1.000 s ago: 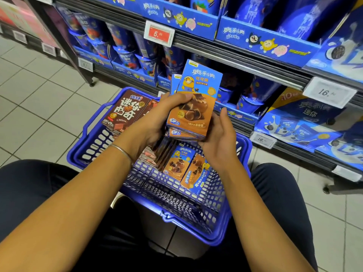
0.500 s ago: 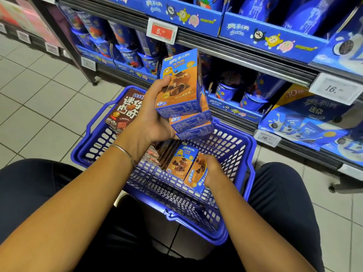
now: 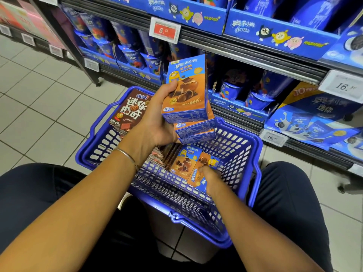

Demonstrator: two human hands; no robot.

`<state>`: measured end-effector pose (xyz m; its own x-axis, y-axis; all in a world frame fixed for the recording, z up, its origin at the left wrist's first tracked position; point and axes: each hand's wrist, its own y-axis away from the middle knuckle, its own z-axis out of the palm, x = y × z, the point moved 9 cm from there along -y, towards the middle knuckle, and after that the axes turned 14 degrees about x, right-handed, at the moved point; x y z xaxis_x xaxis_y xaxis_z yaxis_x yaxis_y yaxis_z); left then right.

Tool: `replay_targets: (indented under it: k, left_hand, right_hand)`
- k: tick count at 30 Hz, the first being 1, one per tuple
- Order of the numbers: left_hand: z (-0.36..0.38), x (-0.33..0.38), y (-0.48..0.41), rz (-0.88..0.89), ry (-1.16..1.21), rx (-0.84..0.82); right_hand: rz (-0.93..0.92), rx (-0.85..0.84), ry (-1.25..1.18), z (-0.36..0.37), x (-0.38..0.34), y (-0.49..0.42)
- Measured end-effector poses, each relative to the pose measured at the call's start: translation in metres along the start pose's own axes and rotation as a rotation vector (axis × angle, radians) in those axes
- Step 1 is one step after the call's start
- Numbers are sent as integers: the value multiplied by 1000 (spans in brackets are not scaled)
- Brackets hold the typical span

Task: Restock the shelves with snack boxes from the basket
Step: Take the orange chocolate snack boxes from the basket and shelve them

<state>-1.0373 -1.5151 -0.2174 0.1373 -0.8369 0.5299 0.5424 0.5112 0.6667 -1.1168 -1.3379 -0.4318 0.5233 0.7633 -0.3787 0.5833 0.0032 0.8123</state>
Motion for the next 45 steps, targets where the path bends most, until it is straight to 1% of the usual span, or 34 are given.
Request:
replay_targets:
  k: [3, 5, 9, 11, 13, 15, 17, 22, 24, 26, 28, 30, 31, 33, 35, 37, 41, 43, 44, 45]
  left_hand:
    - [0, -3, -2, -6, -11, 2]
    - [2, -3, -3, -1, -23, 4]
    - [6, -4, -3, 15, -41, 8]
    - [8, -3, -3, 29, -47, 15]
    - [9, -2, -2, 38, -52, 18]
    - [10, -3, -1, 41, -61, 29]
    - [10, -3, 0, 44, -72, 38]
    - [8, -2, 2, 51, -114, 27]
    - [7, 0, 2, 59, -111, 17]
    - [6, 1, 0, 65, -112, 9]
    - [6, 0, -1, 62, -116, 7]
    - [6, 1, -2, 65, -118, 3]
    - [7, 1, -2, 62, -119, 3]
    - [10, -1, -1, 50, -120, -1]
    - [10, -1, 1, 50, -103, 1]
    - [9, -1, 1, 52, -109, 7]
    - [6, -4, 3, 48, -156, 23]
    - [6, -7, 5, 21, -127, -25]
    - [10, -3, 6, 21, -145, -27]
    - [11, 3, 9, 57, -170, -8]
  right_hand:
    - [-78, 139, 115, -6, 2, -1]
    - [-110, 154, 97, -5, 2, 0]
    - [-177, 250, 245, -11, 0, 4]
    - [-222, 243, 251, -6, -6, 5]
    - [-236, 194, 244, 3, -8, 4]
    - [-217, 133, 194, 12, -6, 6]
    - [-184, 113, 157, 17, 0, 4]
    - [-135, 116, 231, 23, 14, -7]
    - [-85, 160, 154, 22, 15, -7]
    - [-64, 251, 16, 15, 14, -3]
    - [-101, 351, -103, 6, 10, 2]
    - [-174, 383, -188, 3, 4, 7]
    - [-214, 341, -220, 7, 1, 8]
    - [-260, 175, -238, 25, -4, 10]
    - [-213, 32, -211, 45, -2, 11]
    - [-178, -3, -164, 56, 2, 8]
    - [-146, 51, -51, 61, 9, 3]
    - [-86, -32, -95, 71, 14, 3]
    - [-48, -107, -135, 77, 15, 5]
    - [-8, -165, -140, 82, 17, 9]
